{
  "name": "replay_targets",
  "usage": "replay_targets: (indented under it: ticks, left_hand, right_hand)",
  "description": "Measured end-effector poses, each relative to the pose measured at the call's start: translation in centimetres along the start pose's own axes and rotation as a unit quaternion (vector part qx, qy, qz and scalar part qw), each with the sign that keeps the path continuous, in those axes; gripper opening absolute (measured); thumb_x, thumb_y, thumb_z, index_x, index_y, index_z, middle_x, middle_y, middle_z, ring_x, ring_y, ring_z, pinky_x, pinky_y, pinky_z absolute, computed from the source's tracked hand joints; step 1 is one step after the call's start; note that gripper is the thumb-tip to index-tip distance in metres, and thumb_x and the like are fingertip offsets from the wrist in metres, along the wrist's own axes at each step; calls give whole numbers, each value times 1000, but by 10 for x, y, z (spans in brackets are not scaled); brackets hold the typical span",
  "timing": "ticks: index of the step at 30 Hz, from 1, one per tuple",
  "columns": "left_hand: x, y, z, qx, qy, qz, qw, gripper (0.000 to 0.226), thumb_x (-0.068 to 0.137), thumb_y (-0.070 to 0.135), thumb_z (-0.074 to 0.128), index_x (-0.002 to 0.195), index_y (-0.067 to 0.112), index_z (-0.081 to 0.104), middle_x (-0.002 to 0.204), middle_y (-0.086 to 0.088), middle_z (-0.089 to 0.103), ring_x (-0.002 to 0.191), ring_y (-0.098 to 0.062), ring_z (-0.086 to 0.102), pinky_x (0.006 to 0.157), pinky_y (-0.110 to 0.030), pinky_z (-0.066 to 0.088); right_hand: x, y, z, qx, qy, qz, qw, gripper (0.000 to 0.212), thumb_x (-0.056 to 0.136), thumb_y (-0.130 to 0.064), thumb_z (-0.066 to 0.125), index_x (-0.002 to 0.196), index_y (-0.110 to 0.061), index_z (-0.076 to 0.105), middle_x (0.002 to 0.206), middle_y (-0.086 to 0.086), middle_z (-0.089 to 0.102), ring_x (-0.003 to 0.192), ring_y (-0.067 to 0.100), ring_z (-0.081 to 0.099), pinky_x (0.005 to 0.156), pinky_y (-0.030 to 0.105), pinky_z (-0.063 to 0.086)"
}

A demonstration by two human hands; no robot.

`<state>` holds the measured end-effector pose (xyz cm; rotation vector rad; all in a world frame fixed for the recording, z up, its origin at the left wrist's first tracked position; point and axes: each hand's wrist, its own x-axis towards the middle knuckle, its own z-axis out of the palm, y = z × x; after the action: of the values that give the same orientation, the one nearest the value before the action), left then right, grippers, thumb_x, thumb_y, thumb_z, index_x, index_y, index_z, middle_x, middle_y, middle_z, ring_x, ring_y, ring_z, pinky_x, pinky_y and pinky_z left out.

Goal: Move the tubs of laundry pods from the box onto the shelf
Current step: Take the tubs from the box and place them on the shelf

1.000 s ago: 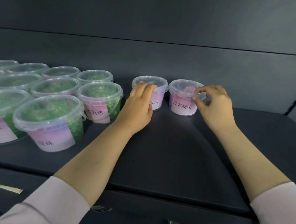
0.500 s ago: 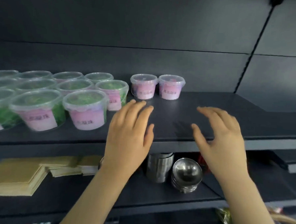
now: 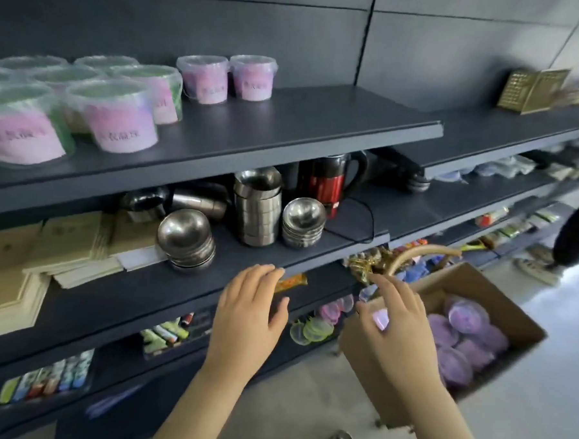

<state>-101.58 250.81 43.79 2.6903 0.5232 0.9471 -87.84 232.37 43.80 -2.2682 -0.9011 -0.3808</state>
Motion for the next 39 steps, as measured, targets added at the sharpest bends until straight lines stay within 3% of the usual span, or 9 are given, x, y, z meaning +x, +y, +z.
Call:
replay_targets:
  ticks: [5,11,18,22,25,29,33,37,39]
  left_hand:
    - [-24,38,30,-37,-75,8,996,40,86,24,68,124,13,60,122,1,61,115,-22,57,93,-39,49]
    - [-28,105,80,-95,-135,19,986,38,86,22,69,123,14,61,121,1,62,114,-20,57,90,-37,51]
    - [-32,184,152,-137,-183,10,974,36,86,23,68,121,12,63,118,0,63,113,-20,57,91,-34,50]
    - [-31,213,190,-149,-201,-18,968,37,89,26,65,124,14,61,119,2,61,113,-16,54,91,-26,44]
    - [-26,225,216,-151,-224,-40,962,39,89,28,65,125,12,60,121,-1,60,114,-18,54,91,-29,47]
    - [-13,224,260,-169,-261,-110,944,43,89,27,66,127,8,58,125,-5,60,115,-22,55,91,-34,49]
    - [6,213,313,-202,-290,-201,914,48,89,25,66,132,7,52,132,-8,54,121,-24,50,96,-30,42]
    - [27,203,374,-211,-306,-293,881,51,88,19,68,132,1,48,128,-17,54,114,-31,54,91,-36,45]
    - [32,197,407,-206,-302,-348,863,57,88,21,68,135,0,43,133,-18,52,119,-33,53,96,-39,44]
  right_hand:
    - [-50,43,-19,-15,-25,83,996,39,84,-26,66,122,-22,59,119,-3,59,103,21,53,84,26,37]
    - [-84,115,-61,-6,-28,179,983,40,83,-13,70,122,-17,62,122,-1,60,108,26,55,90,41,48]
    - [-111,227,-118,7,-24,232,972,41,84,-15,70,124,-15,59,120,-1,60,112,22,56,93,27,40]
    - [-117,281,-122,32,-23,263,964,42,86,-16,69,126,-18,58,119,-5,59,110,22,57,91,34,46]
    - [-115,313,-113,59,-28,289,955,40,87,-18,68,125,-19,58,112,-11,55,107,20,56,86,35,48]
    - [-99,349,-84,103,-54,345,932,34,88,-21,66,120,-28,58,112,-15,54,107,13,56,87,30,48]
    - [-76,382,-49,147,-56,410,899,30,89,-24,65,101,-49,55,108,-17,60,100,4,57,74,14,43]
    - [-53,418,-9,156,-71,471,865,24,91,-29,63,114,-30,61,113,-6,64,96,1,60,76,19,45]
    - [-41,439,14,155,-81,484,857,28,91,-29,63,118,-22,60,112,-1,65,96,8,62,79,23,45]
